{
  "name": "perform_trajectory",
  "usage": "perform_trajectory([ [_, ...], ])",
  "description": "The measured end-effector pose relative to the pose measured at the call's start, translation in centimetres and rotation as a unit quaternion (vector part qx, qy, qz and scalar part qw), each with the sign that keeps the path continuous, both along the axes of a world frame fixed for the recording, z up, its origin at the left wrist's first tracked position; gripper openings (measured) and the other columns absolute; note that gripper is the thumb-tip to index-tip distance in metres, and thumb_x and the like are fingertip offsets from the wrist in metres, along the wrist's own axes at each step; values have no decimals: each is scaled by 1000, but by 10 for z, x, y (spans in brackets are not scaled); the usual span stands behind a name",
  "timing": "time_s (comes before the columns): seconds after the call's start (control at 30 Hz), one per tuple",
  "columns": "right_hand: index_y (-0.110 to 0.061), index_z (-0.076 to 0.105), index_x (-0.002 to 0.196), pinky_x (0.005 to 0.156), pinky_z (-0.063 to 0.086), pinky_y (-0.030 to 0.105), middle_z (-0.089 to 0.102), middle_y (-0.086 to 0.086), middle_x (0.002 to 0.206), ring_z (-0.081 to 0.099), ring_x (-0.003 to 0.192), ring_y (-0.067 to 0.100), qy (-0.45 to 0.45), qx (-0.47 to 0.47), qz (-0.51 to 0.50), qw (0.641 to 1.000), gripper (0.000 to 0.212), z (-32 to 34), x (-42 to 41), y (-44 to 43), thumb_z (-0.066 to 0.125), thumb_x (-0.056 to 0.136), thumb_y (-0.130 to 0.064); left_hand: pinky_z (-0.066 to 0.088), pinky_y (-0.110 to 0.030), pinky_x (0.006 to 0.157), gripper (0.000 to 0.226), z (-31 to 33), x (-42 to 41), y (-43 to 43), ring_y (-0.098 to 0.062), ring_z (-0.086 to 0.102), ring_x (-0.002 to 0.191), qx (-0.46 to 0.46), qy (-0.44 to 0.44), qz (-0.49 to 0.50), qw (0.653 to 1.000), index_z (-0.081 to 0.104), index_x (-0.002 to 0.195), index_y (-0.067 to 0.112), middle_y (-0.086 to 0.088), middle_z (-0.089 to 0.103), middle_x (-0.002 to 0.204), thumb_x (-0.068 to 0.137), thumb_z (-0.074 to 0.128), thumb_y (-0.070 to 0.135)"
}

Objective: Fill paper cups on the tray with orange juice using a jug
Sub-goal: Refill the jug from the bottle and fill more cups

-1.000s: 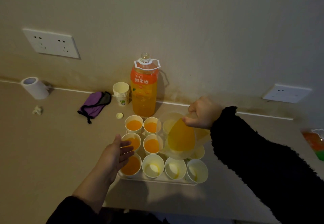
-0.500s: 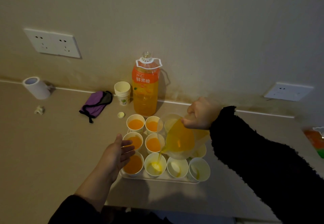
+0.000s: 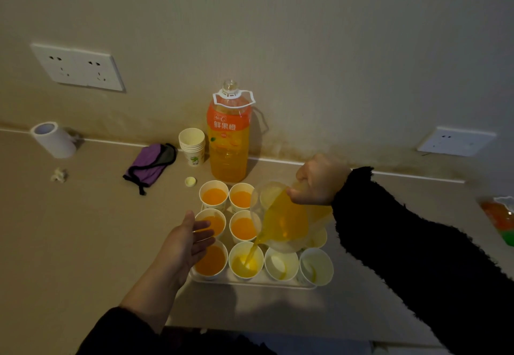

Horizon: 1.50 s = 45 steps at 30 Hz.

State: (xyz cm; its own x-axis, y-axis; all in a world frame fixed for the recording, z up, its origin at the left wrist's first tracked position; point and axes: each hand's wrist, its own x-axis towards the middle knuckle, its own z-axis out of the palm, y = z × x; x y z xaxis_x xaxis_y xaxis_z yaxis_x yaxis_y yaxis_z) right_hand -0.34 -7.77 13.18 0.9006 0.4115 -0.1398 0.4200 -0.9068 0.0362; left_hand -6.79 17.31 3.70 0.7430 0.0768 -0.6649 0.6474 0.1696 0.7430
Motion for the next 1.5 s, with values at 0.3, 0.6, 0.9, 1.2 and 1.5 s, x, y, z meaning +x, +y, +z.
perform_trajectory([
  [0.3, -15, 32, 49, 56, 37, 36, 27, 5, 48, 32, 53, 28, -8, 7, 3, 1000, 62, -4, 5, -1, 13, 55, -74, 34, -46, 108, 51, 0, 3, 0, -32, 54, 116, 0, 10, -5, 1000, 60, 96, 11, -17, 60, 118, 102, 23, 45],
  [0.6, -14, 34, 50, 55, 33, 33, 28, 3, 47, 35, 56, 28, -19, -1, 20, 1000, 64, -9, 6, -2, 12, 55, -74, 34, -45, 108, 50, 1, 4, 0, -30, 55, 108, -8, 2, -6, 1000, 60, 95, 11, -17, 60, 114, 102, 24, 44],
  [0.9, -16, 30, 48, 55, 35, 32, 28, 3, 47, 35, 54, 28, -20, -4, 23, 1000, 61, -11, 7, -2, 11, 56, -74, 34, -45, 108, 51, 0, 6, 0, -31, 55, 112, -4, 6, -9, 1000, 60, 95, 11, -17, 61, 114, 102, 23, 45],
  [1.2, -18, 20, 44, 49, 24, 33, 17, 0, 41, 22, 42, 23, -42, 28, 49, 998, 55, -16, 7, -6, 21, 65, -69, 35, -45, 107, 51, 0, 7, 0, -31, 56, 111, -4, 10, -2, 1000, 60, 96, 10, -17, 61, 115, 102, 24, 45],
  [1.5, -17, 22, 45, 49, 30, 35, 20, 2, 43, 18, 41, 15, -38, 14, 35, 999, 57, -13, 7, -5, 18, 64, -70, 35, -43, 105, 50, 2, 7, 0, -29, 56, 105, -15, 7, -1, 1000, 60, 95, 10, -16, 61, 114, 102, 24, 44],
])
